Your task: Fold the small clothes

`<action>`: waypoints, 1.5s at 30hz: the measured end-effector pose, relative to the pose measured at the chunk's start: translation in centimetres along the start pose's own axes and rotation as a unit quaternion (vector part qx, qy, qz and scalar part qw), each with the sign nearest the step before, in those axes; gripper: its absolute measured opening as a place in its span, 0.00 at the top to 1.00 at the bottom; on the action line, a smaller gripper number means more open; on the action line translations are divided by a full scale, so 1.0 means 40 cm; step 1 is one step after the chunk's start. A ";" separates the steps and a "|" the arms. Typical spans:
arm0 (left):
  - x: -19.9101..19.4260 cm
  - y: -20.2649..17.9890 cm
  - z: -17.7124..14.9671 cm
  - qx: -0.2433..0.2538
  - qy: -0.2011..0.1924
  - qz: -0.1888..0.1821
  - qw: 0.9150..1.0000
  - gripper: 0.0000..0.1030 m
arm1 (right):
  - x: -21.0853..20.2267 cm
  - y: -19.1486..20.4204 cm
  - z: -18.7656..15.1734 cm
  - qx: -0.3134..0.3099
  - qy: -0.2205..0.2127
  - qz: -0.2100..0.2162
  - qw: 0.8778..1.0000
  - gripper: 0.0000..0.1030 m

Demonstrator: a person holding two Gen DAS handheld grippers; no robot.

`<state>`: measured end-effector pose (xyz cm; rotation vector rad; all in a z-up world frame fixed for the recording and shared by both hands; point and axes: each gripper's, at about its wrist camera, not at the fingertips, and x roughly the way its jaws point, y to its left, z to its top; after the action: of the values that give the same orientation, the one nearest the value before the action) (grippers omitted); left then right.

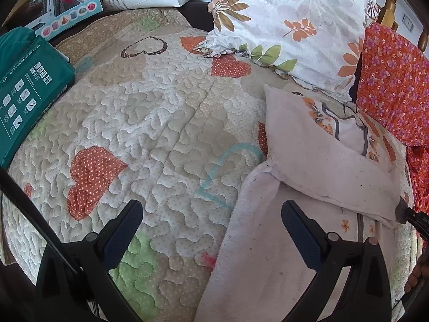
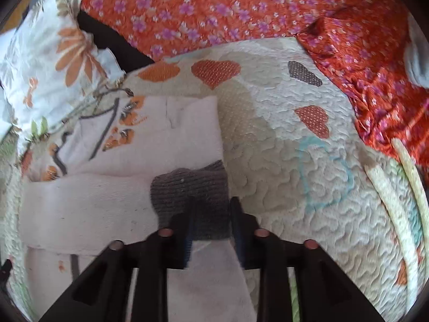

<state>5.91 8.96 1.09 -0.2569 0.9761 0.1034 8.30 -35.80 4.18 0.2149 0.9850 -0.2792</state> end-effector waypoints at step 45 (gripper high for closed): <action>-0.091 0.092 -0.411 -0.046 0.091 -0.206 0.973 0.30 | -0.165 -0.230 -0.542 0.152 0.080 0.257 0.951 0.47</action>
<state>-10.09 8.33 -5.26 -0.5570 1.0828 -0.2605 -15.23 -37.00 -2.37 0.7724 1.0069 0.0705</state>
